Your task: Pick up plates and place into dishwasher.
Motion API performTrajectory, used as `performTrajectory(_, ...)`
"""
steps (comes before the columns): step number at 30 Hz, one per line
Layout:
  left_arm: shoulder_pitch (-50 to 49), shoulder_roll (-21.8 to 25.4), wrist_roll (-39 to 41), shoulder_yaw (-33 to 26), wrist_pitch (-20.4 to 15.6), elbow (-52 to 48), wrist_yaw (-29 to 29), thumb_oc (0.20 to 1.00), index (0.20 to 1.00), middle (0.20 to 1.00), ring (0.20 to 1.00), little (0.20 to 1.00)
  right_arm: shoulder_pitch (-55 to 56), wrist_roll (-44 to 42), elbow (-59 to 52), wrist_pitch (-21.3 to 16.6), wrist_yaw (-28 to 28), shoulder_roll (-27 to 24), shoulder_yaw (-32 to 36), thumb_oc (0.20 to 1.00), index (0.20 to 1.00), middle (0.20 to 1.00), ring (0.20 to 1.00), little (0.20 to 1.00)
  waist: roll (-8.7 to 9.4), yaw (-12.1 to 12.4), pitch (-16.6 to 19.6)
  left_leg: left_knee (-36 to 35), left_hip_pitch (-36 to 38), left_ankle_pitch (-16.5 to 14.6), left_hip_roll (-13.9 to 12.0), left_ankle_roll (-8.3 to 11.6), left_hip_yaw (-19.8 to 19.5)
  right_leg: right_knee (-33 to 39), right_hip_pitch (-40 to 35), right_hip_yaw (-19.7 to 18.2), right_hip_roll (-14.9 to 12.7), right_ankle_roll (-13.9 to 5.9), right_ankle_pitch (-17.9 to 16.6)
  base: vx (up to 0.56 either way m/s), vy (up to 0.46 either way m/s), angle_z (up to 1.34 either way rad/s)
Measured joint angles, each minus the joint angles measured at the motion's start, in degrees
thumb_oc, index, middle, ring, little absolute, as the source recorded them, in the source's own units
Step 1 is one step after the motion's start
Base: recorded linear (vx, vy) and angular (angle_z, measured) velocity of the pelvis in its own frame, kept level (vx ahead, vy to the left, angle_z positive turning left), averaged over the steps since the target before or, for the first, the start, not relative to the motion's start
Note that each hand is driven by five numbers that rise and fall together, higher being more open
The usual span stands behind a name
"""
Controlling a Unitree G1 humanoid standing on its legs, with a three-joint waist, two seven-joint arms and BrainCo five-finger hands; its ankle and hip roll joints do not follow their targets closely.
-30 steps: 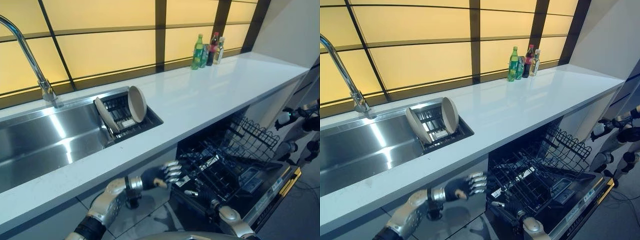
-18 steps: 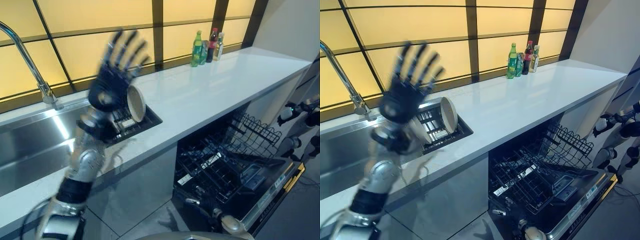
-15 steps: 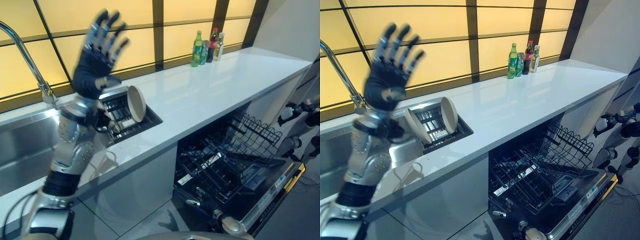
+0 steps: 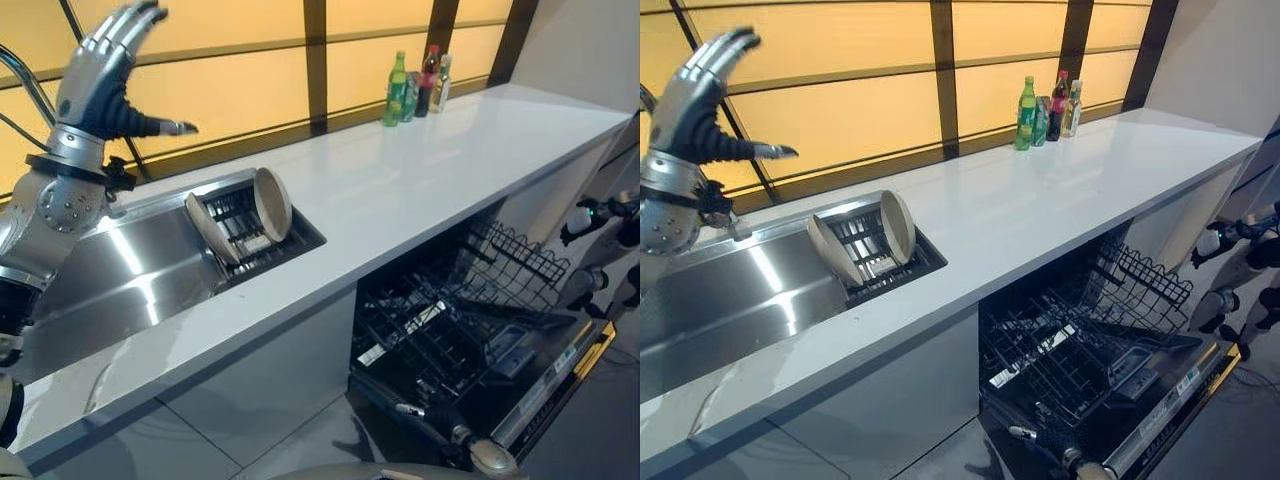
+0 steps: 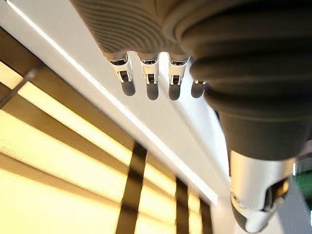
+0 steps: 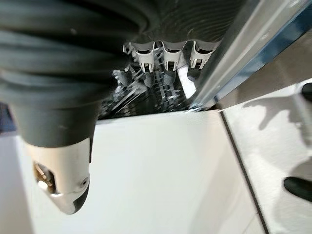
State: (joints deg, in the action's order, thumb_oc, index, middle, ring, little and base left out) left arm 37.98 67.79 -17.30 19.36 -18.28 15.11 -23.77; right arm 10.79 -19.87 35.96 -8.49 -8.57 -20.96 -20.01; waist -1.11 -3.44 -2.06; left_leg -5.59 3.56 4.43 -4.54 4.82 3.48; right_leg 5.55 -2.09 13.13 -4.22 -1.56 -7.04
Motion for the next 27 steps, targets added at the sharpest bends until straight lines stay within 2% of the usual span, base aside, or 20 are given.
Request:
performTrajectory(5, -0.73, 1.53, -7.90, 4.25, 1.80, 2.17, 0.59, 1.000, 1.000, 1.000, 1.000, 1.000, -0.48, -2.13, -0.11, -0.04, -0.29, -0.59, 0.81, 1.000, 1.000, 1.000, 1.000, 1.000, -0.71, -0.36, -3.51, 0.00, -0.33, 0.40, 0.04, 0.05, 0.12, 0.01, 0.47, -0.11, -0.02, -0.01, -0.37, -0.03, 0.083, -0.02)
performTrajectory(8, -0.56, 3.63, -12.55, 8.13, 2.90, 2.91, 3.38, 1.000, 1.000, 1.000, 1.000, 1.000, -0.53, -2.29, -2.14, -0.05, -0.63, -1.50, 1.29, 1.000, 1.000, 1.000, 1.000, 1.000, -1.36, -0.46, -5.21, 0.02, -1.44, 0.65, 0.02, 0.11, 0.31, 0.00, 1.70, -0.17, -0.02, -0.10, -0.60, -0.04, 0.058, -0.02)
performTrajectory(11, -0.55, 3.75, -15.55, 9.22, 4.01, 2.99, 5.51, 1.000, 1.000, 1.000, 1.000, 1.000, -1.64, -2.29, -2.88, -0.14, -1.08, -2.53, 1.34, 1.000, 1.000, 1.000, 1.000, 1.000, -1.43, -0.41, -6.81, 0.05, -2.22, 1.05, 0.07, -0.03, 0.55, -0.14, 2.82, -0.15, -0.04, 0.41, -1.25, -0.03, 0.046, 0.00)
performTrajectory(19, 3.22, 3.78, -18.27, 12.98, 6.46, 6.37, 10.08, 1.000, 1.000, 1.000, 1.000, 1.000, -3.61, -2.32, -3.55, -0.14, -1.20, -2.66, 1.44, 1.000, 1.000, 1.000, 1.000, 1.000, -1.21, -0.31, -10.68, 0.03, -2.36, 1.18, 0.15, 0.05, 0.64, -0.04, 2.96, -0.15, -0.12, 0.30, -1.40, -0.01, 0.011, 0.00)
performTrajectory(27, 8.73, 3.78, -21.51, 18.15, 6.78, 6.38, 17.23, 1.000, 1.000, 1.000, 1.000, 1.000, -4.60, -2.33, -3.53, -0.16, -1.22, -2.67, 1.91, 1.000, 1.000, 1.000, 1.000, 1.000, -0.79, -0.54, -12.31, 0.05, -3.40, 1.34, 0.16, 0.02, 0.73, -0.29, 3.92, -0.06, -0.14, 0.29, -1.45, 0.00, 0.000, 0.00)
